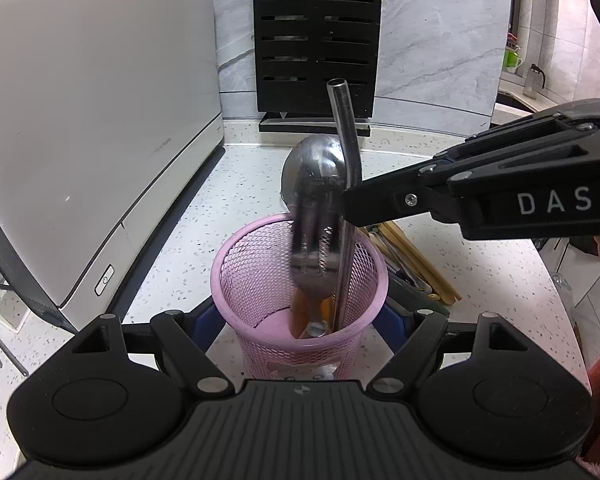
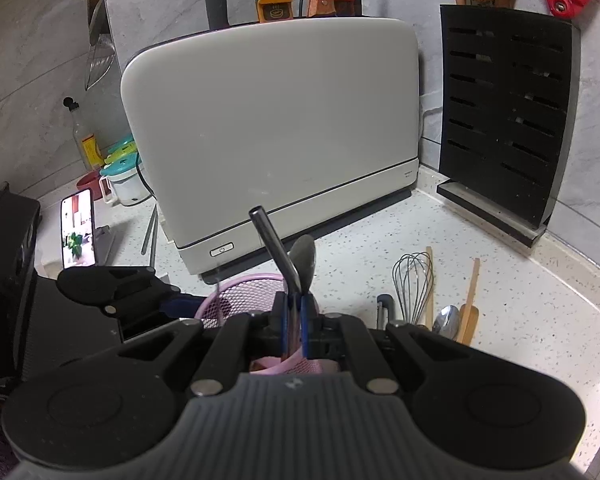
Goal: Organize utensils
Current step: 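Lower the straw into the pink cup and open the right gripper, then move the right gripper down to the metal spoons and grasp them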
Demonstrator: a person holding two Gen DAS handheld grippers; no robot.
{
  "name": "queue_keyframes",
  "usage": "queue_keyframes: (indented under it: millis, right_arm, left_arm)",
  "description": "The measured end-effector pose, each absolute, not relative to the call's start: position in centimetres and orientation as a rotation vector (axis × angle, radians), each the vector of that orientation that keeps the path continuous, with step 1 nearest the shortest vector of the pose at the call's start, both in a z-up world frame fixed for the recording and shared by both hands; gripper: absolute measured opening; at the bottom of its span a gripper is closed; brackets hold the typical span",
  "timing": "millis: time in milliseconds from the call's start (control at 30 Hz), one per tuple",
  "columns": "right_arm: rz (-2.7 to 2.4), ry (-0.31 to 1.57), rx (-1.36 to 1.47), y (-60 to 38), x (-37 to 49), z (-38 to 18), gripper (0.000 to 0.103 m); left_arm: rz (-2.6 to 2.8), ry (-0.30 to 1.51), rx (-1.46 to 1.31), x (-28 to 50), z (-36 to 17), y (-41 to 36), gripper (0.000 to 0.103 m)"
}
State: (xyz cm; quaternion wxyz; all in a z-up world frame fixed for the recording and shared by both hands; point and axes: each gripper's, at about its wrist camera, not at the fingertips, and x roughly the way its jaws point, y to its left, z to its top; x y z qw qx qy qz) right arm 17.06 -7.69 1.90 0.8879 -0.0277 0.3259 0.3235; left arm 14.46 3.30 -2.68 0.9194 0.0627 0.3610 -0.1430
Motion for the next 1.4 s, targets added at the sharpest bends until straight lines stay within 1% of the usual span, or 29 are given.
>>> queue_keyframes:
  millis: [200,267,300,333,400,567,633,667,767,967,1067,1200,1233,1267,1333,1400]
  right_arm:
    - [0.671,0.690,-0.046,-7.8,17.3,2.0,0.006]
    - [0.669,0.693,-0.035,-8.0,17.4,2.2,0.014]
    - [0.670,0.691,-0.028,-8.1,17.4,2.4,0.020]
    - [0.671,0.690,-0.022,-8.2,17.4,2.5,0.023]
    - [0.671,0.688,-0.008,-8.6,17.5,3.0,0.025]
    - [0.670,0.667,0.042,-10.0,17.4,4.4,0.035]
    - [0.663,0.644,0.066,-10.8,17.4,4.9,0.043]
    - [0.653,0.634,0.073,-11.2,17.5,5.2,0.043]
    - [0.592,0.626,0.084,-12.2,18.3,5.8,0.043]
    - [0.453,0.745,0.061,-13.3,21.2,4.0,0.043]
    - [0.407,0.821,0.042,-13.3,22.7,2.4,0.039]
    - [0.367,0.917,0.042,-13.1,24.5,0.4,0.027]
    - [0.358,0.936,0.042,-13.0,25.0,0.1,0.027]
    - [0.353,0.951,0.039,-12.8,25.3,-0.2,0.026]
    - [0.343,0.972,0.028,-12.6,25.9,-0.7,0.019]
    - [0.336,0.992,0.016,-12.3,26.3,-1.3,0.016]
  left_arm:
    - [-0.278,0.741,0.123,14.5,-2.7,3.5,0.091]
    - [-0.274,0.741,0.122,14.5,-2.7,3.6,0.091]
    - [-0.272,0.741,0.121,14.5,-2.7,3.6,0.091]
    - [-0.273,0.741,0.121,14.6,-2.7,3.6,0.091]
    - [-0.273,0.741,0.121,14.6,-2.7,3.6,0.091]
    - [-0.269,0.744,0.122,14.7,-2.7,3.6,0.091]
    - [-0.268,0.745,0.121,14.7,-2.7,3.7,0.091]
    - [-0.268,0.745,0.121,14.8,-2.7,3.7,0.091]
    - [-0.266,0.745,0.120,14.9,-2.7,3.8,0.091]
    - [-0.252,0.747,0.114,15.2,-2.7,4.0,0.091]
    - [-0.251,0.748,0.114,15.2,-2.7,4.0,0.091]
    - [-0.251,0.753,0.114,15.7,-2.6,4.0,0.091]
    - [-0.251,0.755,0.115,15.8,-2.6,4.0,0.091]
    - [-0.251,0.756,0.115,15.9,-2.6,4.0,0.091]
    - [-0.251,0.758,0.116,16.0,-2.6,4.1,0.091]
    - [-0.251,0.760,0.118,16.1,-2.5,4.1,0.091]
